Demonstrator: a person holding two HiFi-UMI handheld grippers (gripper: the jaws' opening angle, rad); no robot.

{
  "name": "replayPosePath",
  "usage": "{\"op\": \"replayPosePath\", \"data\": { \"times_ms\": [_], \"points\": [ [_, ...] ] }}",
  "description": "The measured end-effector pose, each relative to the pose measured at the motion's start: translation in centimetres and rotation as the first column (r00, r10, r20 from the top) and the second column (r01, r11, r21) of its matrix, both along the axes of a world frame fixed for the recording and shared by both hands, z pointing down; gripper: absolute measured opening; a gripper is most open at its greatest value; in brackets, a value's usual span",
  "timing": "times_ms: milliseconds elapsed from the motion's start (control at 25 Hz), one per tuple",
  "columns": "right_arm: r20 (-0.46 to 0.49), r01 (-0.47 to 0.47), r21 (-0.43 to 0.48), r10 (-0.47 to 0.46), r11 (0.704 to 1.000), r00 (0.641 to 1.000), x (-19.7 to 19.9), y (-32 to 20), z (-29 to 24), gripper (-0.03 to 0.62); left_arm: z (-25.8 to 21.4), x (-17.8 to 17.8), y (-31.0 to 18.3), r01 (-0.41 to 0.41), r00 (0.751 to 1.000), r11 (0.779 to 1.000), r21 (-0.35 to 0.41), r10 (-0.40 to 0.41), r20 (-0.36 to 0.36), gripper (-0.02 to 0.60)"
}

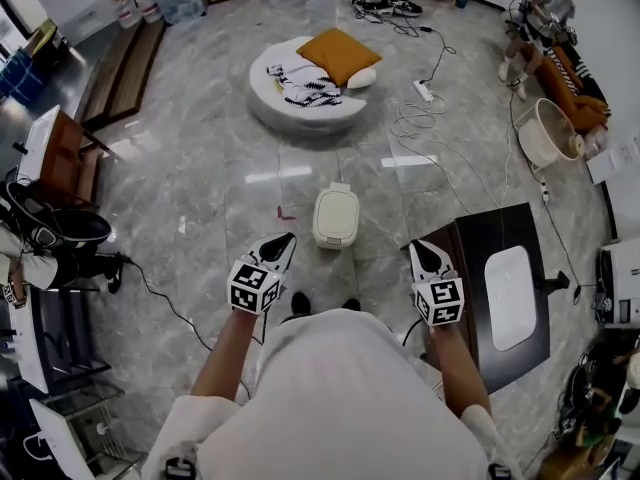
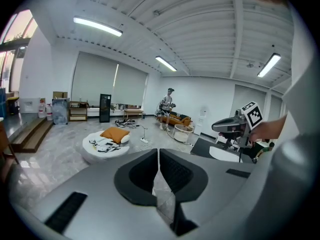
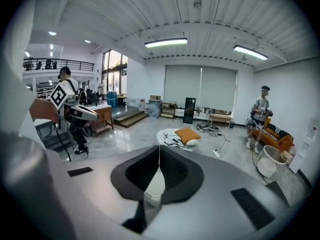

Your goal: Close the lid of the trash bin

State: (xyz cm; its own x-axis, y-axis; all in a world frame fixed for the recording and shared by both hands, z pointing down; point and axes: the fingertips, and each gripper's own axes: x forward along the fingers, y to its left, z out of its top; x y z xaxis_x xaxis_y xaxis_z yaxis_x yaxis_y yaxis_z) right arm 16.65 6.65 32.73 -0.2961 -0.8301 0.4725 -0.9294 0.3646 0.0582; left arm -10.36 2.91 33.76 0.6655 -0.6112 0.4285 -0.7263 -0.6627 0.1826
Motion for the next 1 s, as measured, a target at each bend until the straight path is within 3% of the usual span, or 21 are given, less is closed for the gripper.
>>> {"op": "replayPosePath", "data": {
  "times_ms": [1000],
  "points": [
    [0.01, 0.025, 0.014, -0.025, 1.0, 1.0, 0.8, -2.9, -0.1, 0.032, 0.1, 0.5, -2.3, 0.037, 0.999, 0.999, -0.001, -0.037, 0.012, 0.026]
  ]
}}
